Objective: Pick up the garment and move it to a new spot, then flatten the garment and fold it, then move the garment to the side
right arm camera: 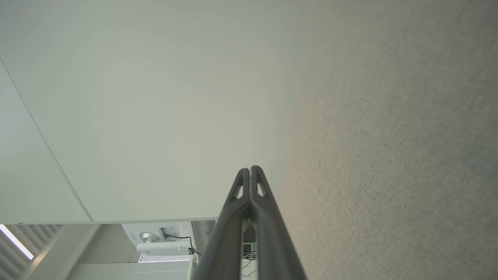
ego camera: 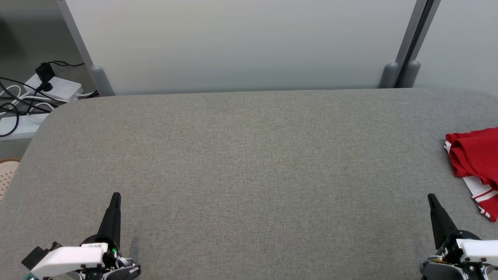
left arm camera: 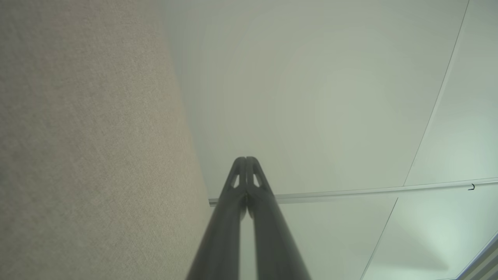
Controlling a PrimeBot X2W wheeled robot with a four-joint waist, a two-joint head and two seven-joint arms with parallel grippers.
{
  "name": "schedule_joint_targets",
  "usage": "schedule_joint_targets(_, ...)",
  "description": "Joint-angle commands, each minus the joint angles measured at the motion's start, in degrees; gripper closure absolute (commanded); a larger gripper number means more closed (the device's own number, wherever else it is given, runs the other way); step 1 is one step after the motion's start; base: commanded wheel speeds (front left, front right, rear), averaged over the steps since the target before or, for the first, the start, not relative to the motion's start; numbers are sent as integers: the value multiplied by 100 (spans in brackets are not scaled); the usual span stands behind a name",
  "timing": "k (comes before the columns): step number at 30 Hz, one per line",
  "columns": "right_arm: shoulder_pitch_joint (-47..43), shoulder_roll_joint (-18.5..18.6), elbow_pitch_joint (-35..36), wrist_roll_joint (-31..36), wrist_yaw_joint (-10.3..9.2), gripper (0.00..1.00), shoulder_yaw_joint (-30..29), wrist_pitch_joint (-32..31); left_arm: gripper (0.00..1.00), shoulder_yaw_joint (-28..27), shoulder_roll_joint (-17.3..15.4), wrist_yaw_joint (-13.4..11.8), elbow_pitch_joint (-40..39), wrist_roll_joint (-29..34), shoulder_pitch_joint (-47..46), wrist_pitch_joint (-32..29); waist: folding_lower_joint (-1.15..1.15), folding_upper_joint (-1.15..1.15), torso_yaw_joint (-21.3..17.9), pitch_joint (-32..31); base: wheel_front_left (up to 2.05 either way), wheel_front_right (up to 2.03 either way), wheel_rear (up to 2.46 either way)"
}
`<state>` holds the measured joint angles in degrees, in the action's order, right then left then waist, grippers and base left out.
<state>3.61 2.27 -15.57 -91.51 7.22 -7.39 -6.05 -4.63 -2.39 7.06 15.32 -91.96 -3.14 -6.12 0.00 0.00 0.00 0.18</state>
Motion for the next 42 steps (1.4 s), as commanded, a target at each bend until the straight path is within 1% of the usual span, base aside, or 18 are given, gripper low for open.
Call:
schedule_joint_targets(1,258,61,155,-65,26,100,86,-45,100,-189,-49,43,-127,-20,-305,-36,0,0,0,0,0,0,0)
schedule_joint_targets(42,258,61,155,-65,26,100,87,-44,100,-189,-49,43,-127,-21,-305,-36,0,0,0,0,0,0,0)
